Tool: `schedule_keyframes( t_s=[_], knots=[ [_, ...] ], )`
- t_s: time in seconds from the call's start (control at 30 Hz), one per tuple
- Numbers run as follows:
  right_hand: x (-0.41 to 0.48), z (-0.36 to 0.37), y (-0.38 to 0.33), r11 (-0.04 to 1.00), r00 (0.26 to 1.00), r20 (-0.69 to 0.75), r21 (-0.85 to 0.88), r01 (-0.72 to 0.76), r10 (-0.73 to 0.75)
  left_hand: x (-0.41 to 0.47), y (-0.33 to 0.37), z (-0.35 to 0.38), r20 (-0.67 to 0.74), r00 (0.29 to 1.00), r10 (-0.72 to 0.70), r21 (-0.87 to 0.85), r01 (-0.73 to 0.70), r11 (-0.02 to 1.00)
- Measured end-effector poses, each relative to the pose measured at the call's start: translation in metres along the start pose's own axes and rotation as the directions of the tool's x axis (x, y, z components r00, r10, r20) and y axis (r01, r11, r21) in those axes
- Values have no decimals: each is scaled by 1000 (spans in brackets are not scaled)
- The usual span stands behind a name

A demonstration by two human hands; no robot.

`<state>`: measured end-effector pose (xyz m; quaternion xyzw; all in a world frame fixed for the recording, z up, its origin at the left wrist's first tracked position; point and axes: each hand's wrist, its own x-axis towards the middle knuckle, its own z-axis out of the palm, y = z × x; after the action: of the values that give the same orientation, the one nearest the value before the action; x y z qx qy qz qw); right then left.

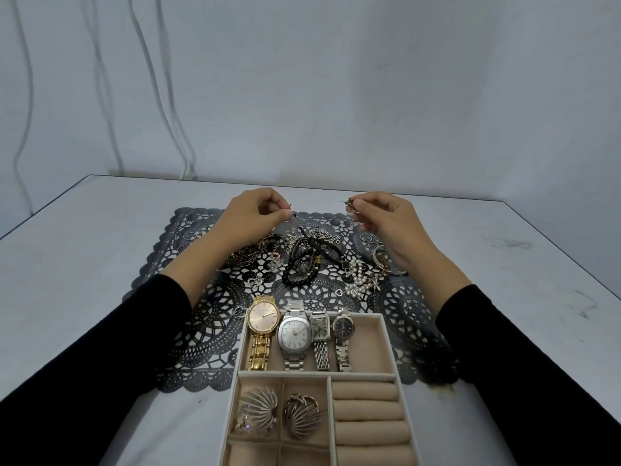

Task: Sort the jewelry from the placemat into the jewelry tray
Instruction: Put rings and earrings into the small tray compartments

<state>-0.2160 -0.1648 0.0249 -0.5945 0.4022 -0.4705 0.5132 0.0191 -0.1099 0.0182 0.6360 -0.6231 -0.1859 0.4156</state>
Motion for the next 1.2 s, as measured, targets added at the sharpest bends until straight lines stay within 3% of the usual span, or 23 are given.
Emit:
schedule_keyframes(
  t_s=[0.17, 0.6, 0.83, 1.2],
  knots=[
    [-5, 3, 1, 996, 999, 11, 74, -43, 43, -10, 7, -4, -38, 999, -27, -100, 23, 995],
    [-45, 16, -18, 1000, 999, 48, 2, -13, 13, -65, 35, -22, -89, 996, 14, -245, -36, 969],
    [-76, 23, -34, 992, 994, 106, 128, 8, -22, -99, 51, -34, -108, 994, -10, -318, -26, 948],
    [-130, 23, -51, 983, 977, 204, 184, 19, -57, -157, 63, -47, -76, 997, -26, -433, -10, 901]
  ],
)
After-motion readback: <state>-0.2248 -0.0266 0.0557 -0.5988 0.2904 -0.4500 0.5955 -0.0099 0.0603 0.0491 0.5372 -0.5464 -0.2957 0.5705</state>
